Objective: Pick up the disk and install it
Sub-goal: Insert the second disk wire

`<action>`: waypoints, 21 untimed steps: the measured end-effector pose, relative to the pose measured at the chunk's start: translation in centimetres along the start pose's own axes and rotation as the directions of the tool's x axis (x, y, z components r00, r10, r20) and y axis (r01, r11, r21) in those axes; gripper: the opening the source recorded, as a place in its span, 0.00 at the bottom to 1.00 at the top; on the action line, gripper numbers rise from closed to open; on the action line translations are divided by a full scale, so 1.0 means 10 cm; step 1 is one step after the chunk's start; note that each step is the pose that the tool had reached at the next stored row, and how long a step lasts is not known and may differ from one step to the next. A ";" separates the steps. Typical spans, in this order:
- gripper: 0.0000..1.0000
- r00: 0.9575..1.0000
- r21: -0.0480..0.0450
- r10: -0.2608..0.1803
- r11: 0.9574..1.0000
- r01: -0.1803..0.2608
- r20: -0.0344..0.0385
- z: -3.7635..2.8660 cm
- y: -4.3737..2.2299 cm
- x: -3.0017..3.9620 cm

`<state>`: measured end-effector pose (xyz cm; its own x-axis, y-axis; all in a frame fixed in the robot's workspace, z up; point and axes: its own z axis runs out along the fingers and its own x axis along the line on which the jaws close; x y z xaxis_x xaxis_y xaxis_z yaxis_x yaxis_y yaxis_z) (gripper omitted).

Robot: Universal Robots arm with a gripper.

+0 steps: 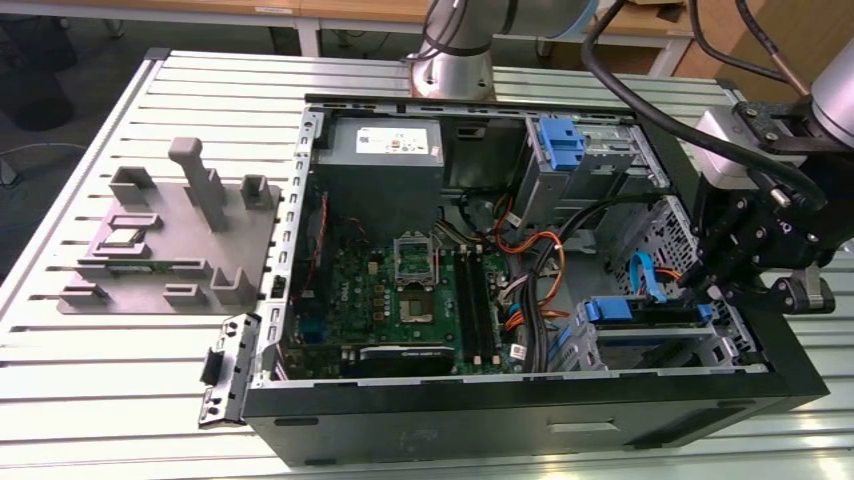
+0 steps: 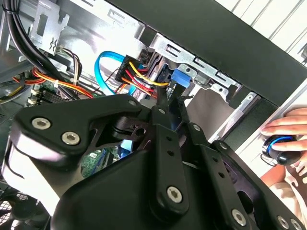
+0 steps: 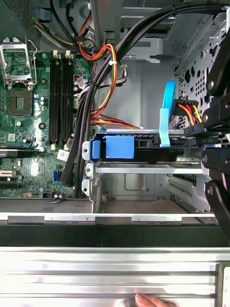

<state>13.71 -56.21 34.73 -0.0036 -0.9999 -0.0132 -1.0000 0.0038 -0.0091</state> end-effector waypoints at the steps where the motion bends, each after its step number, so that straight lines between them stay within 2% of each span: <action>1: 0.24 1.000 0.000 0.000 1.000 0.000 0.000 0.001 0.000 0.000; 5: 0.24 1.000 -0.001 0.000 1.000 0.000 0.001 0.010 -0.019 0.000; 11: 0.24 1.000 -0.011 0.000 1.000 0.000 0.001 0.012 -0.103 -0.002; 16: 0.24 1.000 -0.012 0.001 1.000 -0.001 0.002 0.024 -0.097 -0.002; 19: 0.24 1.000 -0.012 0.001 1.000 -0.001 0.002 0.026 -0.052 -0.002; 21: 0.24 1.000 -0.012 0.001 1.000 -0.001 0.002 0.026 -0.045 -0.001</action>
<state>14.17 -56.20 34.47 -0.0049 -0.9999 -0.0149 -1.0000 0.0048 0.0028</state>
